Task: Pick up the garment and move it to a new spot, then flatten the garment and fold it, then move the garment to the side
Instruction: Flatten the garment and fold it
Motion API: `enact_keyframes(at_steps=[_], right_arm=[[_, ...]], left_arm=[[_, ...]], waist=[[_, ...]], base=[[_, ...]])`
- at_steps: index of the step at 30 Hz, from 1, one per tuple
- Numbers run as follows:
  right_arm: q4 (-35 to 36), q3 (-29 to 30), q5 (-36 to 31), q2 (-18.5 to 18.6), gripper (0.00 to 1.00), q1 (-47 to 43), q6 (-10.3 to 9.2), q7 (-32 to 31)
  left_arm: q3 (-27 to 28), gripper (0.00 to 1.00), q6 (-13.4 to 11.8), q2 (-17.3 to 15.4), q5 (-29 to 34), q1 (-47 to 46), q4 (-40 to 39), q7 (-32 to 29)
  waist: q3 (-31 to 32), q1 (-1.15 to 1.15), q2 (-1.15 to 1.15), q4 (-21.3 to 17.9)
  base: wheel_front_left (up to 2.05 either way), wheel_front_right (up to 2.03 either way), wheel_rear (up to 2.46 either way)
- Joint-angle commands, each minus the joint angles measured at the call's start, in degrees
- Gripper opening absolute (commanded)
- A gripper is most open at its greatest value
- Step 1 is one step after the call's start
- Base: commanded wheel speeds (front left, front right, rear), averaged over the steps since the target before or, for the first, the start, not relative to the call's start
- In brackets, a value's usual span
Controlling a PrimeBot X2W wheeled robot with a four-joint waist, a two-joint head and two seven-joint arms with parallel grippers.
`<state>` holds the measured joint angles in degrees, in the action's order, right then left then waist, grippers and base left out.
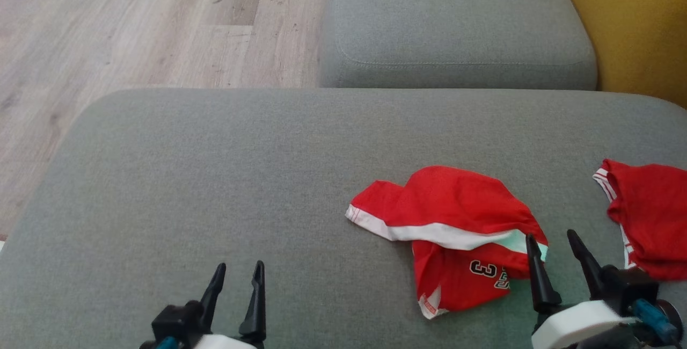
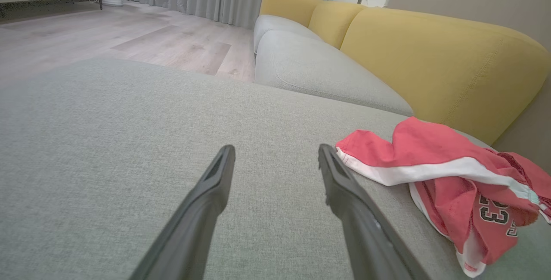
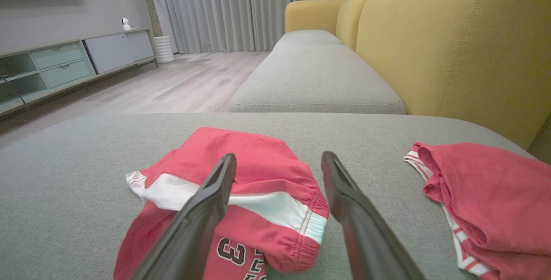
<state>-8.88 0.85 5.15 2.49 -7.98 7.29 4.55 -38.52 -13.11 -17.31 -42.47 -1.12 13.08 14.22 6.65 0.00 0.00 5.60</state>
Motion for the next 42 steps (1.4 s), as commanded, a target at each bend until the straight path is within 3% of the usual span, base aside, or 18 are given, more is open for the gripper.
enact_keyframes(at_steps=[1,15,21,26,33,42], right_arm=[[2.0,-1.4,0.4,0.4,1.00,1.6,0.20,0.7],[0.4,1.0,0.6,0.4,1.00,1.8,0.20,0.5],[-4.9,5.5,-0.5,0.4,1.00,3.7,0.20,-3.4],[-11.1,6.2,2.3,0.4,1.00,7.3,0.20,-7.6],[-16.8,2.1,8.3,3.0,1.00,11.1,0.20,-10.9],[-17.7,-6.7,16.4,8.3,1.00,13.9,0.20,-12.9]], left_arm=[[2.6,1.00,-0.2,-0.8,-0.3,-2.5,-1.9,0.7],[4.2,1.00,-0.3,-1.0,1.1,-0.9,-4.0,0.8],[3.8,1.00,-0.2,-1.0,1.5,-1.1,-4.0,0.7],[3.4,1.00,0.0,-1.2,1.7,-1.2,-3.8,0.6],[3.0,1.00,-0.1,-1.4,1.8,-1.3,-3.8,0.3],[2.8,1.00,-0.4,-1.5,1.7,-1.4,-4.0,0.1]], waist=[[0.0,0.00,0.00,0.1],[-0.1,0.00,0.00,0.1],[-1.2,0.00,0.00,1.2],[-2.1,0.00,0.00,2.4],[-2.6,0.00,0.00,3.7],[-3.2,0.00,0.00,3.5]], base=[[0.00,0.00,0.00],[0.00,0.00,0.00],[0.00,0.00,0.00],[0.00,0.00,0.00],[0.00,0.00,0.00],[0.00,0.00,0.00]])
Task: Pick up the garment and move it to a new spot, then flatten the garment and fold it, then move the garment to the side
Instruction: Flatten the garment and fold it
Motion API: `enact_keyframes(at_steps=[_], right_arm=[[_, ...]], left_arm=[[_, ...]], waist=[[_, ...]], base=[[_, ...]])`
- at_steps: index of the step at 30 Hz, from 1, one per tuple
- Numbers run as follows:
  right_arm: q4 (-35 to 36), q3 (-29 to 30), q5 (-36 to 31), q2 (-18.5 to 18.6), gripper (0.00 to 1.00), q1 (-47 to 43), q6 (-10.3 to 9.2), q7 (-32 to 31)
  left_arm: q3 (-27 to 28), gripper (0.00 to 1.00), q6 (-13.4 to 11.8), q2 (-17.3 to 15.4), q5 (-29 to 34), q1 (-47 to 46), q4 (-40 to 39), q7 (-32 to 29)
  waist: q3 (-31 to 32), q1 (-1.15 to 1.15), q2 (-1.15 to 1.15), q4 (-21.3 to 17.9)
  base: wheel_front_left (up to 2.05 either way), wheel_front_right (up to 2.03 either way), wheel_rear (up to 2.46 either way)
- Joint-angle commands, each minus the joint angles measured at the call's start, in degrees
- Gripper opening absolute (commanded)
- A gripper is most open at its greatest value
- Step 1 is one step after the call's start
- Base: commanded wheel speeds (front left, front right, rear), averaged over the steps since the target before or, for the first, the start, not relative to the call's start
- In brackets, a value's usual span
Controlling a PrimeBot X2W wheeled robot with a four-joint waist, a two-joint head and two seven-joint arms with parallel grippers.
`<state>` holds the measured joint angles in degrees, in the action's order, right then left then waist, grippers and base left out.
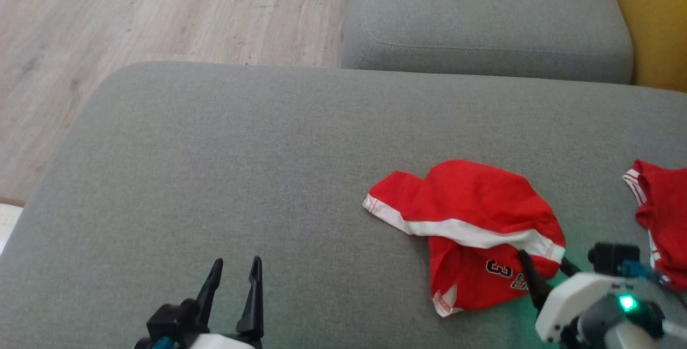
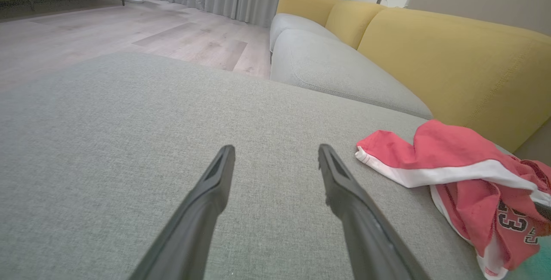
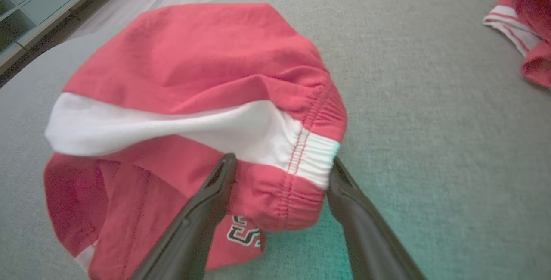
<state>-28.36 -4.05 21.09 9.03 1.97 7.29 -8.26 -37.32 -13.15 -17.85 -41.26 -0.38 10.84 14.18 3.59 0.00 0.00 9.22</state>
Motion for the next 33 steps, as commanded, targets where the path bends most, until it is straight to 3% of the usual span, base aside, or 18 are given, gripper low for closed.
enact_keyframes(at_steps=[1,2,3,4,5,6,9,12,13,22,33], right_arm=[[1.8,-2.7,1.0,2.4,1.00,4.4,0.20,-0.1],[1.8,-3.4,1.5,3.0,0.93,4.9,0.20,-0.1],[1.8,-3.4,1.5,3.0,0.93,4.9,0.20,-0.1],[1.8,-4.1,1.9,3.5,0.80,5.4,0.20,0.0],[1.8,-4.7,2.2,4.0,0.59,5.8,0.20,0.1],[1.8,-5.3,2.6,4.4,0.49,6.2,0.20,0.1],[2.1,-6.8,3.4,5.3,0.39,6.9,0.20,0.4],[2.5,-8.4,4.1,5.9,0.04,7.3,0.20,0.5],[2.6,-8.8,4.4,6.0,0.00,7.3,0.20,0.5],[2.8,-13.3,5.1,7.1,0.00,10.4,0.20,0.6],[1.8,-20.8,6.6,5.7,0.00,19.5,0.20,1.8]], left_arm=[[1.6,1.00,-0.4,-1.0,0.5,-2.2,-1.8,0.1],[1.5,1.00,-0.4,-1.0,0.5,-2.2,-1.8,0.1],[1.5,1.00,-0.4,-1.0,0.5,-2.2,-1.8,0.1],[1.4,1.00,-0.3,-1.0,0.5,-2.3,-1.8,0.1],[1.3,1.00,-0.3,-1.0,0.5,-2.4,-1.8,0.0],[1.2,1.00,-0.2,-1.0,0.6,-2.6,-1.7,-0.1],[0.5,1.00,0.3,-0.9,0.8,-3.4,-1.6,-0.7],[-0.8,1.00,1.7,-0.4,1.3,-5.6,-1.3,-1.9],[-1.5,1.00,2.4,-0.1,1.4,-6.8,-0.9,-2.6],[-6.4,1.00,10.5,6.7,0.9,-21.0,13.3,-9.9],[-6.6,1.00,15.3,12.5,0.0,-36.0,37.9,-12.2]], waist=[[-0.2,0.00,0.00,-0.3],[-0.3,0.00,0.00,-0.4],[-0.3,0.00,0.00,-0.4],[-0.4,0.00,0.00,-0.5],[-0.5,0.00,0.00,-0.7],[-0.7,0.00,0.00,-0.8],[-1.0,0.00,0.00,-1.3],[-1.5,0.00,0.00,-2.0],[-1.7,0.00,0.00,-2.2],[-5.1,0.00,0.00,-6.5],[-12.0,0.00,0.00,-14.3]], base=[[0.00,0.00,0.00],[0.00,0.00,0.00],[0.00,0.00,0.00],[0.00,0.00,0.00],[0.00,0.00,0.00],[0.00,0.00,0.00],[0.00,0.00,0.00],[0.00,0.00,0.00],[0.00,0.00,0.00],[0.00,0.00,0.00],[0.00,0.00,0.00]])
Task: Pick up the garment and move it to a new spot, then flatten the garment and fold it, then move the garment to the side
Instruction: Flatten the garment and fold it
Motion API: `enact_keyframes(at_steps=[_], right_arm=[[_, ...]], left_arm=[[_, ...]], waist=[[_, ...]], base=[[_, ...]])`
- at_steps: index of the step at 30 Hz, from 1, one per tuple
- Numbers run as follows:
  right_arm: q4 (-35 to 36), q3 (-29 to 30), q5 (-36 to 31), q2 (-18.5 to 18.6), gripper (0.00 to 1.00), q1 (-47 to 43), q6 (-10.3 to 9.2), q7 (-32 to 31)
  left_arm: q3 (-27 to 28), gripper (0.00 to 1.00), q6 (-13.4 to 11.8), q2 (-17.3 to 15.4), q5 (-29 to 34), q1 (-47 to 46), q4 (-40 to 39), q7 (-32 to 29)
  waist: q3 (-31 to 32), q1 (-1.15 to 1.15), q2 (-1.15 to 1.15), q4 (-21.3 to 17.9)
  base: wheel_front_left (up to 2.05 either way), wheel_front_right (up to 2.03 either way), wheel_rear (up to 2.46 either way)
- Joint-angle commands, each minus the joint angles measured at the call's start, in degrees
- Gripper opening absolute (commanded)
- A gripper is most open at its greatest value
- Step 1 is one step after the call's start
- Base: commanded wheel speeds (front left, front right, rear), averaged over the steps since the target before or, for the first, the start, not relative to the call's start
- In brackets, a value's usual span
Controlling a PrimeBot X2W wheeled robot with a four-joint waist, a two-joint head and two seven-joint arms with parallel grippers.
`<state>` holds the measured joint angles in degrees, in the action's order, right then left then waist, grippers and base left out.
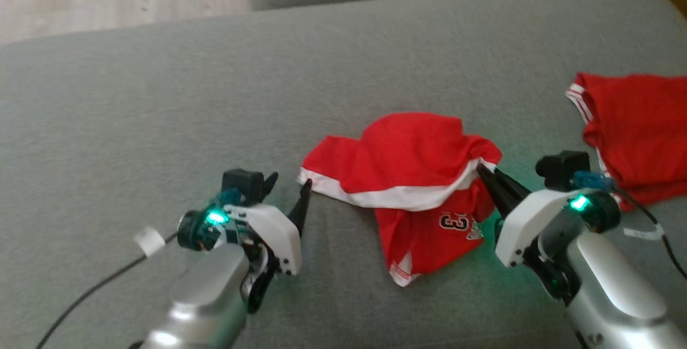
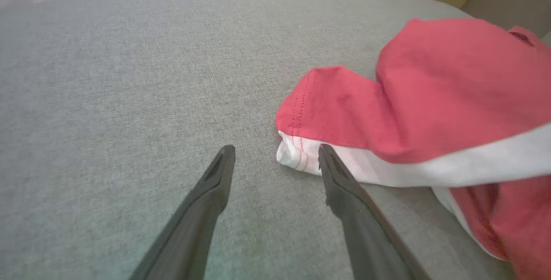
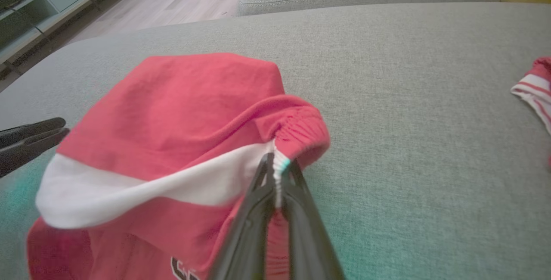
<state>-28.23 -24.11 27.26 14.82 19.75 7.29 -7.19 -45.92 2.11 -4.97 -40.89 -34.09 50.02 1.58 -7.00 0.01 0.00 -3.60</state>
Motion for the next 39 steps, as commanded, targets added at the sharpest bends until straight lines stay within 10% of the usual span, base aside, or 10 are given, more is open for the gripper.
enact_keyframes(at_steps=[1,11,13,15,16,28,39], right_arm=[[1.4,-1.2,0.5,-0.2,0.00,2.3,0.20,1.0],[-1.4,-4.2,1.8,-0.9,0.00,6.3,0.20,3.5],[-1.9,-4.6,2.0,-0.8,0.00,6.8,0.20,3.9],[-2.1,-4.8,2.2,-0.8,0.00,7.1,0.20,4.1],[-2.5,-5.0,2.3,-0.7,0.00,7.4,0.20,4.6],[-2.4,-3.7,4.3,0.6,0.00,6.4,0.20,7.3],[12.3,0.6,8.6,5.1,0.00,1.0,0.20,5.6]], left_arm=[[2.0,1.00,0.3,-0.2,-0.5,-3.0,0.1,0.6],[0.8,1.00,2.8,1.2,-0.7,-7.2,9.6,2.3],[-0.2,0.47,3.3,1.3,-0.3,-7.6,10.6,2.1],[-0.8,0.32,3.5,1.4,-0.1,-7.7,11.0,2.1],[-1.9,0.00,3.8,1.5,0.6,-7.8,11.6,2.2],[-1.0,0.00,4.7,0.7,-1.2,-7.1,9.6,9.3],[4.2,0.00,5.0,-8.8,-8.0,-7.1,-9.3,4.6]], waist=[[-1.9,-0.01,0.00,-1.9],[-4.1,-0.01,0.00,-3.8],[-4.2,-0.01,0.00,-3.9],[-4.2,-0.01,0.00,-3.8],[-4.1,-0.01,0.00,-3.7],[1.2,-0.01,0.00,-0.5],[12.1,-0.01,0.00,3.4]], base=[[0.00,0.00,0.00],[0.00,0.00,0.00],[0.00,0.00,0.00],[0.00,0.00,0.00],[0.00,0.00,0.00],[0.00,0.00,0.00],[0.00,0.00,0.00]])
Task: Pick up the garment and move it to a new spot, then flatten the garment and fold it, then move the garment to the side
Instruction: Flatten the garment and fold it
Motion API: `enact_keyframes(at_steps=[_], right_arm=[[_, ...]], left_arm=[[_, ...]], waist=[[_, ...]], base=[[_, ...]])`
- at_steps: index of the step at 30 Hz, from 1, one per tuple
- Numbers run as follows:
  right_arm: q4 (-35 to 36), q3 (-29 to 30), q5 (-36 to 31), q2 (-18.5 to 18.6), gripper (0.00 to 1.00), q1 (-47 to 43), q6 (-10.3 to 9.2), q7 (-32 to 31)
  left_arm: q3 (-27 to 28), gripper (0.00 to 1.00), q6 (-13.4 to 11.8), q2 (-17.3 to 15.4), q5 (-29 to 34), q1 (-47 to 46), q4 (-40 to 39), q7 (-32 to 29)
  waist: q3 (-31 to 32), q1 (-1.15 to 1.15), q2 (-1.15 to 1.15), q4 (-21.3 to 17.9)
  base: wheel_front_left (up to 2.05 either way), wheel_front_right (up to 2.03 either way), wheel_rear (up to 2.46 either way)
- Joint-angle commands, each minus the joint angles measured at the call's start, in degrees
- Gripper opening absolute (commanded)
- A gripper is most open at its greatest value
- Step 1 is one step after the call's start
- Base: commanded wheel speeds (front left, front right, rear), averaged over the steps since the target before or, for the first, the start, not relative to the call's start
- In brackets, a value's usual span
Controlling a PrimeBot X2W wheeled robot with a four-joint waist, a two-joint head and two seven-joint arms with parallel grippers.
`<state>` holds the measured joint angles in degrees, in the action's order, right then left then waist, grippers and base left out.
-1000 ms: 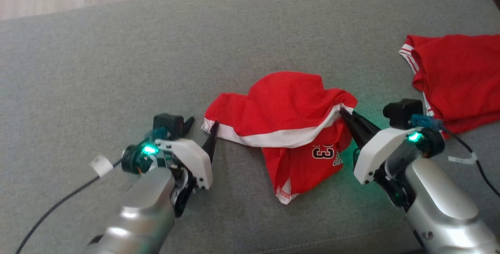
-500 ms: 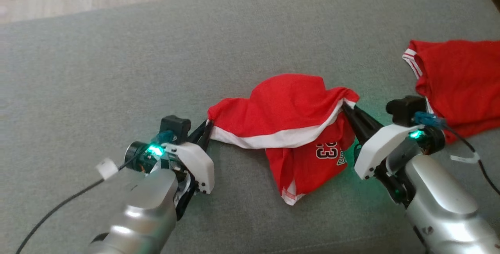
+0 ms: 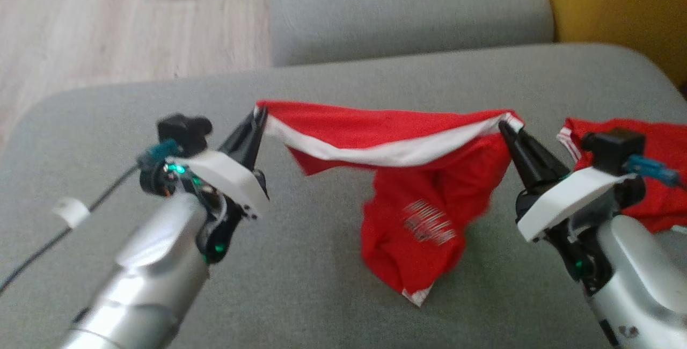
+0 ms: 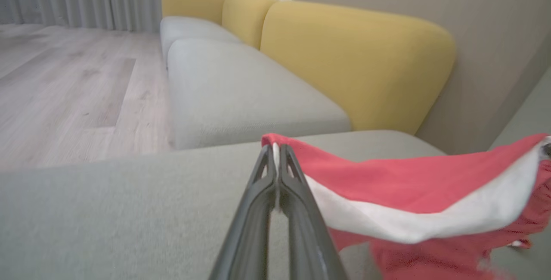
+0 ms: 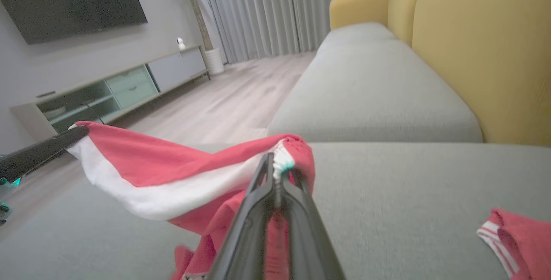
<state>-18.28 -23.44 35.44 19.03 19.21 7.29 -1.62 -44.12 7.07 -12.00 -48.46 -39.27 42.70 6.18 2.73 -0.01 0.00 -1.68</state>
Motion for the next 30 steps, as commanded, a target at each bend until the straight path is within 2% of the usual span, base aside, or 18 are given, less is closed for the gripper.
enact_keyframes(at_steps=[1,10,13,16,19,22,26,30], right_arm=[[4.5,0.7,0.6,1.3,0.00,0.9,0.20,-0.4],[24.2,7.5,-0.1,2.6,0.00,-3.5,0.20,-7.5],[29.4,9.4,-0.4,2.8,0.00,-3.1,0.20,-10.5],[32.1,11.2,-1.5,3.0,0.00,-1.7,0.20,-13.8],[31.9,10.8,-2.5,3.0,0.00,-0.2,0.20,-16.1],[28.4,8.5,-2.8,2.4,0.00,3.7,0.20,-18.1],[19.9,4.7,-4.7,0.4,0.00,13.5,0.20,-16.3],[8.3,2.1,-8.1,-3.8,0.00,28.0,0.20,-10.6]], left_arm=[[3.0,0.00,-0.3,-2.9,-1.1,-1.7,-5.0,-1.1],[6.8,0.00,-9.5,-15.3,-2.5,0.1,-36.3,-12.6],[8.1,0.00,-12.0,-18.6,-2.4,-1.0,-43.9,-16.3],[9.3,0.00,-13.6,-20.8,-2.4,-3.1,-48.3,-19.3],[10.0,0.00,-14.2,-21.6,-2.9,-4.4,-48.8,-21.0],[10.3,0.00,-14.3,-22.5,-2.7,-6.5,-46.6,-22.6],[11.4,0.00,-13.8,-22.5,-1.9,-11.0,-40.9,-22.5],[13.1,0.00,-12.9,-21.9,0.8,-19.7,-33.6,-20.4]], waist=[[3.1,0.01,0.00,1.7],[5.9,0.01,0.00,2.3],[5.4,0.01,0.00,2.3],[4.1,0.01,0.00,2.2],[2.7,0.01,0.00,2.0],[-0.3,0.01,0.00,1.5],[-6.1,0.01,0.00,-0.1],[-12.3,0.01,0.00,-1.9]], base=[[0.00,0.00,0.00],[0.00,0.00,0.00],[0.00,0.00,0.00],[0.00,0.00,0.00],[0.00,0.00,0.00],[0.00,0.00,0.00],[0.00,0.00,0.00],[0.00,0.00,0.00]])
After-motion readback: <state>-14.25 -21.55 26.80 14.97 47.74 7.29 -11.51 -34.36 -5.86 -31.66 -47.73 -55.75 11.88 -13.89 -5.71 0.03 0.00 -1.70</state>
